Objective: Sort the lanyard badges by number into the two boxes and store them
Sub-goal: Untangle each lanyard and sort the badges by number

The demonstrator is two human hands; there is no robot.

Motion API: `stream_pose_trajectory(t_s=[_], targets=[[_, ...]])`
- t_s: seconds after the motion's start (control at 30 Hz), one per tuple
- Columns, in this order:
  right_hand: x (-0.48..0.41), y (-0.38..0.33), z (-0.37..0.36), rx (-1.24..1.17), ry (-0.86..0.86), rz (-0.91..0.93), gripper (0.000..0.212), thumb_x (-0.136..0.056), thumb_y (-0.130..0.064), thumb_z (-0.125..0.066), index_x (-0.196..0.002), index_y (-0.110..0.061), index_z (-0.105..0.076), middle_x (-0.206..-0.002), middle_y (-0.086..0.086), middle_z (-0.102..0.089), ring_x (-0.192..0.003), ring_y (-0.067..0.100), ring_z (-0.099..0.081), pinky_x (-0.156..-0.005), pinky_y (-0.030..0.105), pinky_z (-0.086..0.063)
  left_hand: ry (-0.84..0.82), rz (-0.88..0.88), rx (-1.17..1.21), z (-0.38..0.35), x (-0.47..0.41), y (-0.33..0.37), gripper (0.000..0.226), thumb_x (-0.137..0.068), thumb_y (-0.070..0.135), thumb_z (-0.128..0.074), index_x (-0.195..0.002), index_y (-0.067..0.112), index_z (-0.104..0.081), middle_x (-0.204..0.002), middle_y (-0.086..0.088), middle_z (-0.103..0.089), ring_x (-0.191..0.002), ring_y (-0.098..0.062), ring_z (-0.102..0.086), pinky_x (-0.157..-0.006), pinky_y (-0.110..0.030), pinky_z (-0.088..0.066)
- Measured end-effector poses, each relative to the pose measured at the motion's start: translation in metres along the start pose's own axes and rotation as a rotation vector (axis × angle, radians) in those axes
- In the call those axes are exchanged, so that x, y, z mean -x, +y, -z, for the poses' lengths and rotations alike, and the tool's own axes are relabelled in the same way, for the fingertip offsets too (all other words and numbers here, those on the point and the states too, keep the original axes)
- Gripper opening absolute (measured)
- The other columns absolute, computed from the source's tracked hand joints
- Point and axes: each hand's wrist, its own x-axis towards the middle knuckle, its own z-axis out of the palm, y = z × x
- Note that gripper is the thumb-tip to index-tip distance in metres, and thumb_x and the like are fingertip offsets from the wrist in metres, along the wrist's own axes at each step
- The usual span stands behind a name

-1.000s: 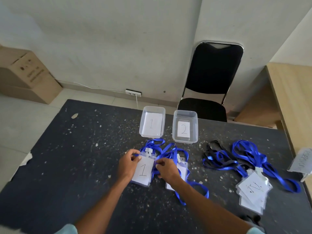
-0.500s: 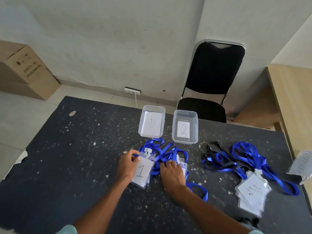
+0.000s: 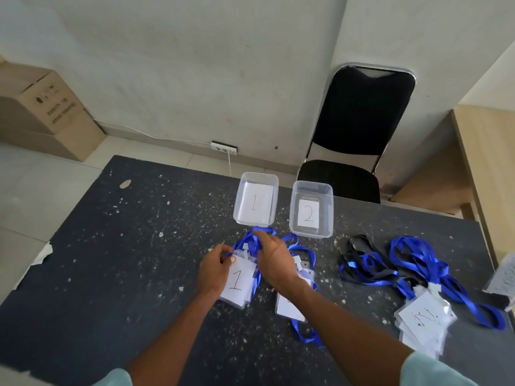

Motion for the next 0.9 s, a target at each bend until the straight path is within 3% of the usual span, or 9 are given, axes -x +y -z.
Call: stream_pose_trajectory(t_s=[0.07,0.13,0.27,0.37,0.5,0.6,0.67,0.77,0.9], targets=[[0.005,0.01,-0.003,-0.085,0.068,-0.112,0.034,-0.095,-0.003,-0.041,-0.128,-0.013,-0.047,-0.123,0.011,-0.054,-0.109,0.028,-0.054,-0.089,0.038,-0.05,-0.005,-0.007,0.022,0.0,-0.001,-0.002,0.01,-0.095,0.017,-0.061,-0.098,0.026,-0.062,-0.097,0.002,-0.069,-0.082,-0.015,-0.064,-0.067,-0.031,-0.05],[0.01,0.016,-0.006,-0.092,0.009,-0.116,0.028,-0.094,-0.003,-0.041,-0.119,-0.009,-0.053,-0.12,0.011,-0.056,-0.105,0.027,-0.056,-0.09,0.038,-0.049,-0.009,-0.008,0.025,0.0,-0.003,-0.003,0.01,-0.094,0.017,-0.062,-0.101,0.024,-0.064,-0.099,0.002,-0.069,-0.086,-0.015,-0.065,-0.07,-0.031,-0.05],[0.017,0.017,-0.015,-0.041,-0.134,-0.074,0.031,-0.1,-0.009,-0.041,-0.128,-0.009,-0.054,-0.123,0.011,-0.061,-0.108,0.026,-0.06,-0.093,0.034,-0.051,-0.016,0.007,0.008,-0.003,-0.003,-0.001,0.016,-0.095,0.02,-0.062,-0.111,0.021,-0.065,-0.103,0.004,-0.069,-0.088,-0.013,-0.065,-0.067,-0.025,-0.047],[0.021,0.014,-0.016,-0.123,-0.093,-0.091,0.038,-0.099,-0.01,-0.04,-0.136,-0.014,-0.046,-0.121,0.013,-0.061,-0.107,0.029,-0.06,-0.09,0.037,-0.051,-0.005,0.008,-0.002,-0.002,-0.001,0.001,0.017,-0.095,0.023,-0.06,-0.112,0.022,-0.063,-0.103,0.002,-0.069,-0.087,-0.014,-0.065,-0.066,-0.027,-0.049],[0.024,0.014,-0.011,-0.234,-0.017,-0.146,0.035,-0.097,-0.011,-0.041,-0.132,-0.015,-0.046,-0.118,0.011,-0.06,-0.106,0.03,-0.059,-0.09,0.042,-0.051,0.011,0.016,-0.01,0.0,0.001,0.003,0.014,-0.098,0.025,-0.058,-0.111,0.023,-0.061,-0.106,0.0,-0.069,-0.086,-0.015,-0.066,-0.065,-0.026,-0.052],[0.031,0.017,-0.012,-0.164,0.087,-0.175,0.028,-0.095,-0.009,-0.04,-0.122,-0.012,-0.044,-0.116,0.007,-0.054,-0.104,0.028,-0.054,-0.087,0.04,-0.048,0.065,-0.01,-0.047,0.001,0.007,0.008,0.013,-0.097,0.026,-0.058,-0.109,0.021,-0.062,-0.108,0.0,-0.066,-0.087,-0.013,-0.063,-0.067,-0.024,-0.05],[0.041,0.023,-0.012,-0.045,0.125,-0.146,0.024,-0.091,-0.005,-0.039,-0.112,-0.014,-0.046,-0.108,0.003,-0.053,-0.098,0.025,-0.049,-0.084,0.038,-0.046,0.1,-0.147,-0.126,0.001,0.015,0.013,0.011,-0.094,0.025,-0.062,-0.105,0.023,-0.064,-0.104,0.001,-0.061,-0.087,-0.01,-0.058,-0.068,-0.021,-0.046],[0.057,0.041,-0.018,0.293,0.072,0.05,0.025,-0.091,-0.016,-0.05,-0.114,-0.021,-0.057,-0.11,0.001,-0.057,-0.103,0.025,-0.048,-0.088,0.038,-0.045,0.108,-0.521,-0.394,-0.01,0.026,0.016,0.014,-0.085,0.03,-0.072,-0.099,0.034,-0.07,-0.107,0.002,-0.051,-0.098,-0.013,-0.05,-0.08,-0.027,-0.048],[0.07,0.064,-0.025,0.49,0.038,0.062,0.03,-0.068,-0.024,-0.075,-0.098,-0.03,-0.073,-0.112,0.002,-0.062,-0.104,0.029,-0.057,-0.084,0.041,-0.053,0.055,-0.673,-0.67,-0.042,0.03,0.018,0.023,-0.078,0.044,-0.076,-0.099,0.049,-0.07,-0.145,-0.012,-0.042,-0.122,-0.033,-0.042,-0.093,-0.053,-0.045]])
